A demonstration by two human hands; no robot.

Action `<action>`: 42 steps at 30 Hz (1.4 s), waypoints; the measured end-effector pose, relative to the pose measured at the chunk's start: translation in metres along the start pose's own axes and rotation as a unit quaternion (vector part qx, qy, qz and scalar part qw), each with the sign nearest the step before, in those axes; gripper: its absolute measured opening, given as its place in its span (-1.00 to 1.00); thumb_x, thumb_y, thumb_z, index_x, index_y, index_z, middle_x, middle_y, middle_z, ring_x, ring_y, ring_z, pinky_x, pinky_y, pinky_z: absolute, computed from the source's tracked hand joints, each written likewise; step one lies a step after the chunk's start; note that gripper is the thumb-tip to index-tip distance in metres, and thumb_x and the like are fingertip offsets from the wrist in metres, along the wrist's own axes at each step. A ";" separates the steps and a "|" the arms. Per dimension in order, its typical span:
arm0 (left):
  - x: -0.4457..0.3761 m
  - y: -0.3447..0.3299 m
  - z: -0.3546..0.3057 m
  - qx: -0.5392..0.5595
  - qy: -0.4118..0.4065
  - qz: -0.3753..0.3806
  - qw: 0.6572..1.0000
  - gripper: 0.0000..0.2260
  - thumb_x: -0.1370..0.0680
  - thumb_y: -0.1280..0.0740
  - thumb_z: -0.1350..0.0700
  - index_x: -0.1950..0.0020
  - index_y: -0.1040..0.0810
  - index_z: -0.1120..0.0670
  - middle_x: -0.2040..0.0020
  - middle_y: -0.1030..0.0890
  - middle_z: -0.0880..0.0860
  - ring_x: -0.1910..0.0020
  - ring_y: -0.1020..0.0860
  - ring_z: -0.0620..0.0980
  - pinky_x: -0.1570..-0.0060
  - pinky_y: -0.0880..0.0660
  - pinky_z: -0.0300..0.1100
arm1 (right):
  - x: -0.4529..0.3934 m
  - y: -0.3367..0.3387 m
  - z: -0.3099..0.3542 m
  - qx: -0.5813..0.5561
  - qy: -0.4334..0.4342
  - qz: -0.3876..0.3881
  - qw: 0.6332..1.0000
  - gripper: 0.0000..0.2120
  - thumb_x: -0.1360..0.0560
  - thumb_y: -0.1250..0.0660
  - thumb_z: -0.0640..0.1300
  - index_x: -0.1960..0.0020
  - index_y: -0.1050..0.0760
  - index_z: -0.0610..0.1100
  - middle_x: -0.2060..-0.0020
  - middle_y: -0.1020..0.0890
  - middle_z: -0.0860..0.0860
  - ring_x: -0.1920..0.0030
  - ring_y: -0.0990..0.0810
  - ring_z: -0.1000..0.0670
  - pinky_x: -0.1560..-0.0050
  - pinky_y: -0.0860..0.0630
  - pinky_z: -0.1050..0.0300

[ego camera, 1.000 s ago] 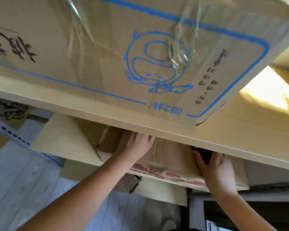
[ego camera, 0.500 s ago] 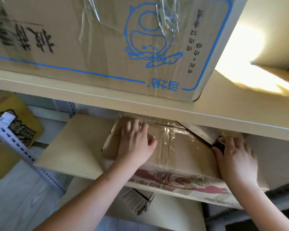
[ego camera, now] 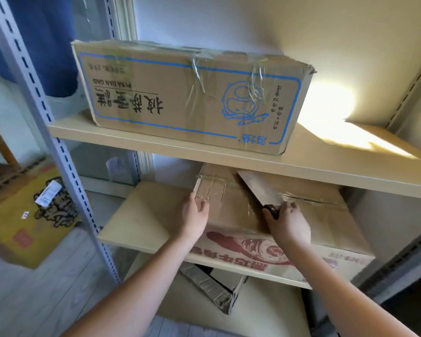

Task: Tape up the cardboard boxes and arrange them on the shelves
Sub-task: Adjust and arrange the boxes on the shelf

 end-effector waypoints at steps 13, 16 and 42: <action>0.007 0.085 0.101 0.452 0.313 -0.105 0.829 -0.89 -0.50 -0.35 0.30 0.16 -0.65 0.15 0.18 -0.66 0.15 0.28 -0.61 0.06 0.44 -0.52 -0.26 | 0.116 -0.109 0.209 -0.083 0.205 0.135 0.966 -0.66 -0.65 -0.10 -0.07 -0.32 -0.39 -0.24 -0.22 -0.40 -0.16 -0.23 -0.44 -0.16 -0.17 -0.43 0.04; 0.007 0.071 0.120 0.442 0.360 -0.071 0.818 -0.82 -0.47 -0.47 0.08 0.08 -0.60 0.18 0.14 -0.66 0.11 0.17 -0.62 0.10 0.31 -0.53 -0.16 | 0.115 -0.132 0.213 -0.041 0.218 0.156 0.963 -0.70 -0.64 -0.09 -0.19 -0.32 -0.40 -0.23 -0.23 -0.42 -0.16 -0.23 -0.44 -0.13 -0.20 -0.42 0.08; -0.057 0.017 0.055 0.089 0.004 -0.042 0.995 -0.69 -0.62 -0.18 0.05 -0.34 -0.50 0.07 -0.31 -0.55 0.05 -0.28 -0.51 0.06 -0.27 -0.43 -0.07 | 0.002 -0.038 0.014 0.124 0.129 0.169 0.969 -0.32 -0.54 0.13 0.38 -0.59 0.00 0.14 -0.59 -0.02 0.02 -0.58 0.09 -0.19 -0.54 0.16 -0.22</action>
Point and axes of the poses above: each hand's wrist, its own x-axis away from the middle knuckle, its own y-axis out of the back of the hand, z = x × y, the point moved 2 cm from there along -x, towards the middle knuckle
